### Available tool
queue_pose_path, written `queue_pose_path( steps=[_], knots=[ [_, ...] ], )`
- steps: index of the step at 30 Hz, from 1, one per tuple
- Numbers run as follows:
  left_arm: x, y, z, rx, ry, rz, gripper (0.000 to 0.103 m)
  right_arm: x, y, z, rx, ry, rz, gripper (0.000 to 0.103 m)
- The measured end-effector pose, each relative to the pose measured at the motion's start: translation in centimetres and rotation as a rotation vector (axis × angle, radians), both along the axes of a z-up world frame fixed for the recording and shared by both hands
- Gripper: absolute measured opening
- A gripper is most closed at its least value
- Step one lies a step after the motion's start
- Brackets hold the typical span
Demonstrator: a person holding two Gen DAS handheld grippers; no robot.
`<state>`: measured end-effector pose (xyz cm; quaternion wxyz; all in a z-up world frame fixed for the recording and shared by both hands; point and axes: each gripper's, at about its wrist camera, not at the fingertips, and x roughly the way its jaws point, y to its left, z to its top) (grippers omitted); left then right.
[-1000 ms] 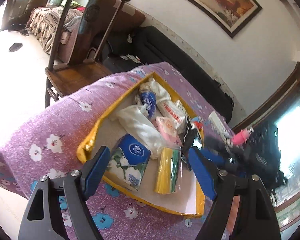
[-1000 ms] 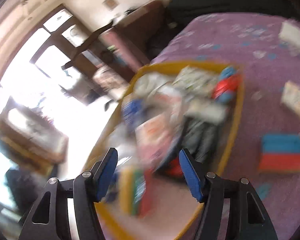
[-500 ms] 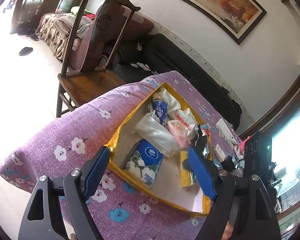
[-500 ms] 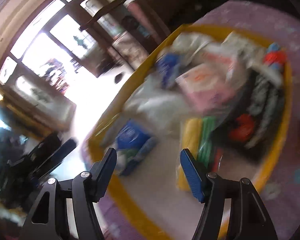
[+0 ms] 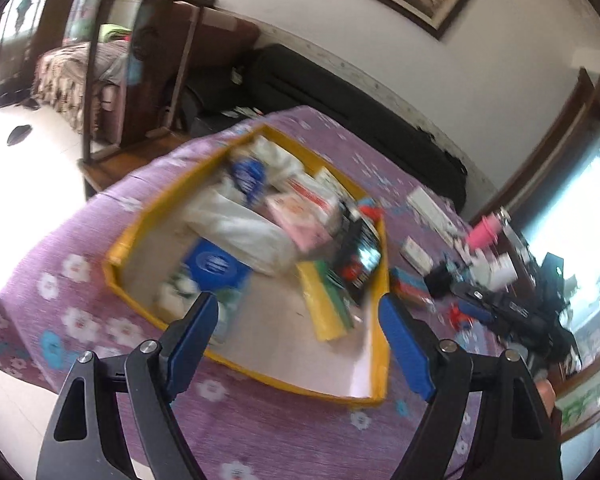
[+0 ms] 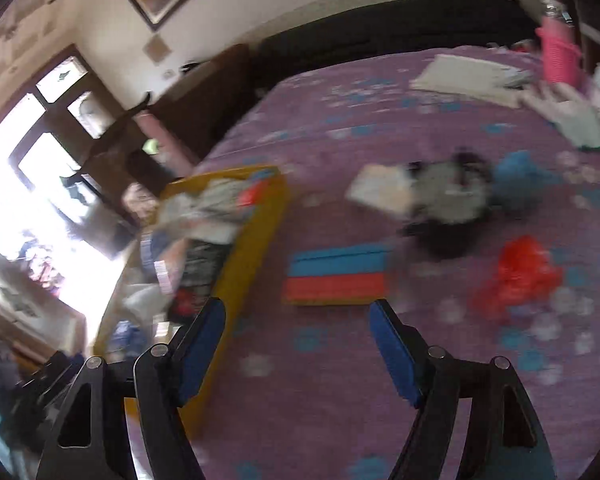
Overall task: Organize soft objects
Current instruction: 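Move both open tools back over the remaining table items, then grasp the bagged blue-red sponge strips with left tool while right tool grasps the red plastic bag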
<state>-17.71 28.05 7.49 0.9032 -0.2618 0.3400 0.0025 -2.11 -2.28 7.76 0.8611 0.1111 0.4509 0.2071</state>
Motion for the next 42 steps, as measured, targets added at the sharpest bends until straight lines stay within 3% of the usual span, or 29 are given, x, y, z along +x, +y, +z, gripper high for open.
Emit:
queue_pose_path(
  steps=[2,6,10,13,19,22,26,29,32,37,42],
  knots=[
    [0.2,-1.3,0.2,0.015,0.002,-0.028,0.082,0.7,0.9,0.0,-0.087,-0.011,-0.005,0.078],
    [0.0,-3.0,0.8,0.054,0.001,-0.055,0.082,4.1,3.5,-1.0,-0.208,-0.033,-0.001,0.062],
    [-0.3,-3.2,1.2,0.078,0.009,-0.049,0.082,6.0,5.5,-2.3,-0.257,-0.028,0.027,0.06],
    [-0.6,-3.0,1.2,0.087,0.018,-0.037,0.082,7.0,6.5,-3.9,-0.288,0.024,0.044,0.059],
    [-0.1,-3.1,0.6,0.086,0.036,-0.04,0.082,4.7,5.4,-4.6,-0.228,0.085,0.14,0.059],
    [0.2,-4.2,0.4,0.09,0.036,-0.078,0.082,1.5,4.4,-5.0,-0.259,0.086,0.214,0.06],
    [0.6,-5.9,0.2,0.11,0.04,-0.135,0.082,-1.9,1.4,-4.4,-0.203,0.098,0.286,0.06],
    [0.9,-7.5,0.0,0.137,0.046,-0.178,0.082,-3.1,-2.3,-2.8,-0.13,0.047,0.22,0.062],
    [1.2,-8.9,-0.3,0.152,0.06,-0.206,0.082,-2.9,-7.9,-1.0,-0.077,-0.044,0.031,0.076],
    [1.7,-12.0,-0.5,0.185,0.075,-0.265,0.082,-0.7,-15.2,-1.2,-0.007,-0.055,-0.225,0.078],
    [2.5,-16.1,-1.0,0.246,0.092,-0.362,0.082,1.6,-15.2,-3.1,-0.062,-0.018,-0.233,0.078]
  ],
)
